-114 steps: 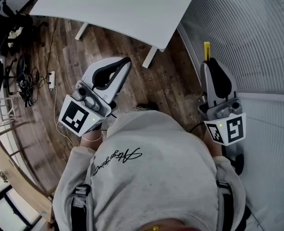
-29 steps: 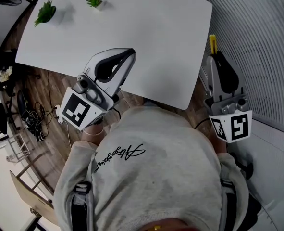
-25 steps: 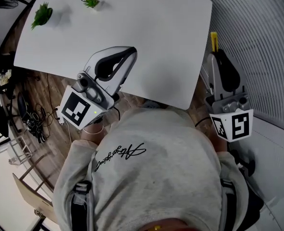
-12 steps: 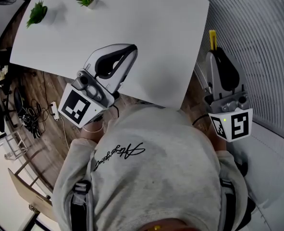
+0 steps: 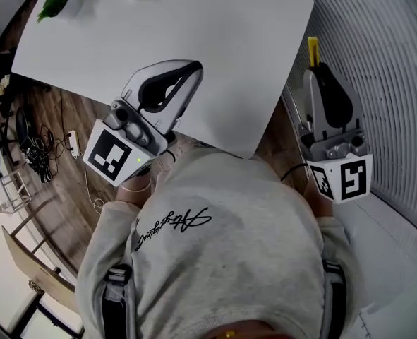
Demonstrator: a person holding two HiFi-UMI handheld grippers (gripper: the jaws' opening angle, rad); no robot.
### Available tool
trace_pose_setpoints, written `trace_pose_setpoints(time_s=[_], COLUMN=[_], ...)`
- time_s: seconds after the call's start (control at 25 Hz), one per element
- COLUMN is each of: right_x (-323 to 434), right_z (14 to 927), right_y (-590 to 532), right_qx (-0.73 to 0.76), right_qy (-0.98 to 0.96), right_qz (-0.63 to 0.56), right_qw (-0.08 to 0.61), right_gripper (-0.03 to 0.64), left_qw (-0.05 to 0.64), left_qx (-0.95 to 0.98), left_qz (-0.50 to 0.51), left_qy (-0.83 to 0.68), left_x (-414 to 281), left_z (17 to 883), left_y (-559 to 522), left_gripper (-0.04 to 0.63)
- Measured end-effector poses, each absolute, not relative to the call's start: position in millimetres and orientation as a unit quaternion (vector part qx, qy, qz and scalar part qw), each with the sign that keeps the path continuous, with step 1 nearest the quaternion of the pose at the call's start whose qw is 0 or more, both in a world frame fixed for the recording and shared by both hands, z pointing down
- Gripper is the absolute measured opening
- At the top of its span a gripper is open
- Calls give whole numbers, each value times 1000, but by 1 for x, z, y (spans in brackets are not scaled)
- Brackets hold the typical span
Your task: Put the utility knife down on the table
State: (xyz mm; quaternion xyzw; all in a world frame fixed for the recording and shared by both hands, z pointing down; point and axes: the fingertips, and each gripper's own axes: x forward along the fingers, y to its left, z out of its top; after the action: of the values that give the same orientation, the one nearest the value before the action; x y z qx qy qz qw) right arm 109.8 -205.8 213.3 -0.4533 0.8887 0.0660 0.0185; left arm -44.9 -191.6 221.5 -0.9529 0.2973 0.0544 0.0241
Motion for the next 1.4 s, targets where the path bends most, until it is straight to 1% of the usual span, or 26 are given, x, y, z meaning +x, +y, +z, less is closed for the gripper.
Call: trace_pose_setpoints(time_s=[0.4,1.4], right_x=[98,78], right_z=[228,273], right_y=[-225,-244], right_qx=[-428,-400], right_qy=[902,916], right_qz=[49,25], right_qw=[17,-17], right_gripper=[63,63], left_qw=[16,22], left_qx=[-944,-938], left_qz=[50,43], left_qy=[324,343], left_x=[-52,-56], left_z=[229,235], left_y=[-196,-195], left_gripper=[-12,-12])
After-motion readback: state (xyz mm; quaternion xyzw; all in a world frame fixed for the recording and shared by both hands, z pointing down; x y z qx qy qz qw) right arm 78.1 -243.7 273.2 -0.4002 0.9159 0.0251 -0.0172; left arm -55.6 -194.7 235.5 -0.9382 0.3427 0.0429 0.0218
